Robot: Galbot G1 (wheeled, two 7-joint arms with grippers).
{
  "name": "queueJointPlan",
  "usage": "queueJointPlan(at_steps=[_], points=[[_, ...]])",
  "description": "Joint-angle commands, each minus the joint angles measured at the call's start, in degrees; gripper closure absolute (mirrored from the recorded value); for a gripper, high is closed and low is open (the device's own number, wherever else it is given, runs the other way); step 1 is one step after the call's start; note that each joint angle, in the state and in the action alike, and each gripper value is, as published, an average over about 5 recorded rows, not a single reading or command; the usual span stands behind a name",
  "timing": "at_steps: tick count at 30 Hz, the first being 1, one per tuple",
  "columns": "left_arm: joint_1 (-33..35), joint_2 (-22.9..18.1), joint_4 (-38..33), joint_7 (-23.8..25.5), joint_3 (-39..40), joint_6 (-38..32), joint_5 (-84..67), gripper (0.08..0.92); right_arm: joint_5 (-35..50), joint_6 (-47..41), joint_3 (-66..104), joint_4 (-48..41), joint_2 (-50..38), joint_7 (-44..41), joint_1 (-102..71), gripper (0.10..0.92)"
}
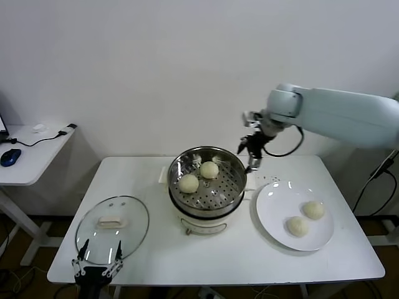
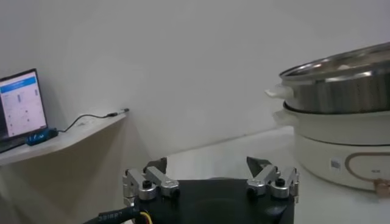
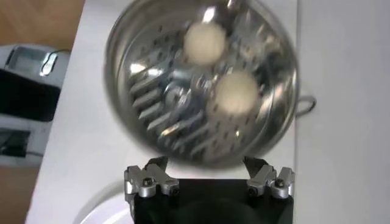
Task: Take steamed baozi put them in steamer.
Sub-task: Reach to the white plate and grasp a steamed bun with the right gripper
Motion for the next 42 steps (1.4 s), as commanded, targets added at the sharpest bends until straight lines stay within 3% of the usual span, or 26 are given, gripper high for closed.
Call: queueJointPlan(at_steps=[1, 7, 14, 42], points=[[0.35, -0.31, -0.27, 0.03, -0.13, 0.19, 1.10, 0.177, -19.55, 2.31, 10.77, 9.47, -22.56, -1.65, -14.81, 0.203], [0.94, -0.77, -0.44, 0.14, -0.16, 0.17, 2.10, 0.177, -27.69, 2.52, 24.77, 8.16, -26.02, -1.49, -32.32, 0.203], [0.92, -1.25, -0.17, 0.17, -0.11, 0.32, 2.72, 0.177, -31.04, 3.18, 32.23, 3.25, -24.78, -1.43, -42.48, 0.203], [0.83, -1.37, 1.14, 0.17, 0.00, 0.37, 3.84, 0.177, -32.11, 3.45, 33.04, -6.95, -12.78, -0.18, -45.34, 0.216]])
